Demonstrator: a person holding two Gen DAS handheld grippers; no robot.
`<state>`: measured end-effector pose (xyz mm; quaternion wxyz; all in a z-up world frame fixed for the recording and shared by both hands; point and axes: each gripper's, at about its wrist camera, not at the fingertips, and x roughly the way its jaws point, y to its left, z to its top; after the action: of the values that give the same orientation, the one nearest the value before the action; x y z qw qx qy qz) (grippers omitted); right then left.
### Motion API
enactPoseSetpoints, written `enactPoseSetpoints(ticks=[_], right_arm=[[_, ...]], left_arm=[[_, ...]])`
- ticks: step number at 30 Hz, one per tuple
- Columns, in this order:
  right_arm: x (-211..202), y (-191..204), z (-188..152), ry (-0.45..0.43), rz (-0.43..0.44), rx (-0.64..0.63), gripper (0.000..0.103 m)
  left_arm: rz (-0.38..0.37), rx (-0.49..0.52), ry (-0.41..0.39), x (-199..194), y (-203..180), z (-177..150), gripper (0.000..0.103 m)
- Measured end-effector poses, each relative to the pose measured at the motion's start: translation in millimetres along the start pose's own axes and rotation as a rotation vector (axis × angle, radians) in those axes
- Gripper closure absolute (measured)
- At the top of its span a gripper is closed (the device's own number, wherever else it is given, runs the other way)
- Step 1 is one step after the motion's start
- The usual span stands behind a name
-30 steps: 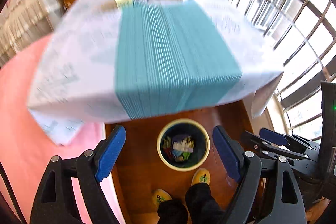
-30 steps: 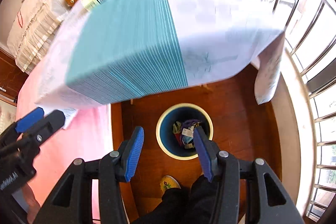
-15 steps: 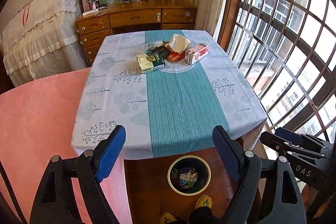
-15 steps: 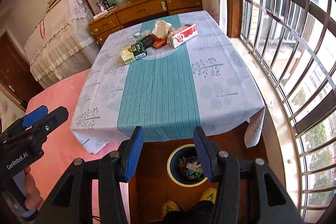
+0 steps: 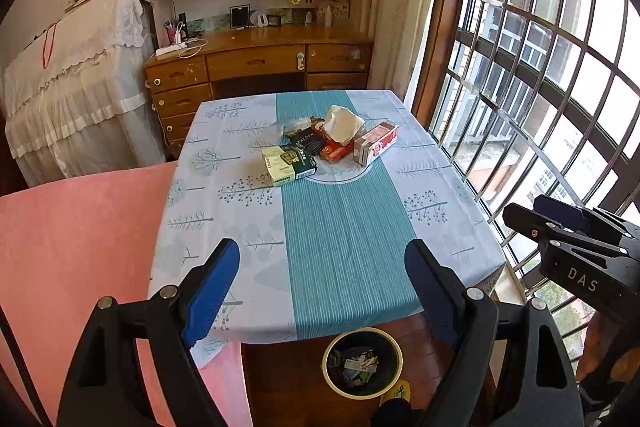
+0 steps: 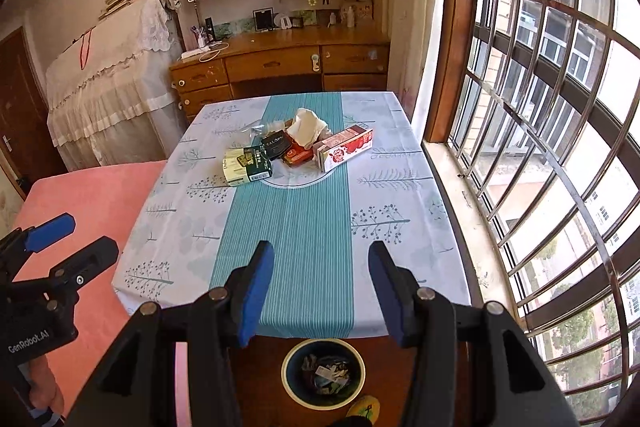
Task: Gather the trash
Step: 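Raise both open tools back toward the remaining trash on the table, then reach the left tool to the white tissue while the right tool grasps the pink juice carton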
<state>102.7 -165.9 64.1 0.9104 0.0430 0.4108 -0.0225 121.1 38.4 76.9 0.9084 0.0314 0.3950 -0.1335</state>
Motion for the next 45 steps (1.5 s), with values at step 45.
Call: enactPoseSetpoints(ticks=[45], right_arm=[[450,-113,177,0.717,0.197,0.255,0.04]], left_arm=[[0.249,-0.478,0.264,352,-17,194,0.02]])
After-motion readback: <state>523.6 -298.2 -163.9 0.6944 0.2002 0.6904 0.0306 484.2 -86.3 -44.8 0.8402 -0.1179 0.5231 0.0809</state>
